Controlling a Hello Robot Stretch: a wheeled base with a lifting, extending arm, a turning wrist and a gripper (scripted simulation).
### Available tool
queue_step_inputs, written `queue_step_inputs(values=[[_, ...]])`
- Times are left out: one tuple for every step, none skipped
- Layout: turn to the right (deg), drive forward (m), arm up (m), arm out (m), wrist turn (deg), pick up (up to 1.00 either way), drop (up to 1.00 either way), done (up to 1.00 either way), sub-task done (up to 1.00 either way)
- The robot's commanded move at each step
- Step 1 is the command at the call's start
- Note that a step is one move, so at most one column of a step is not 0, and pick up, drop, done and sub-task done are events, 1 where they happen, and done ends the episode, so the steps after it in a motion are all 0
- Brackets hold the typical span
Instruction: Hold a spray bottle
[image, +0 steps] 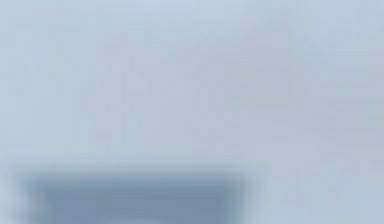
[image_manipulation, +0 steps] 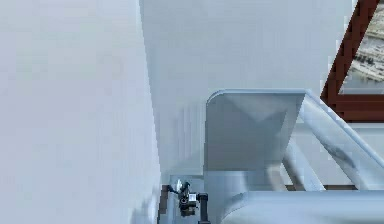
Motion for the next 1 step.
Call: queue_step_inputs(values=[[0.0, 0.00, 0.00, 0.00, 0.0, 0.00, 0.00, 1.00, 0.00]])
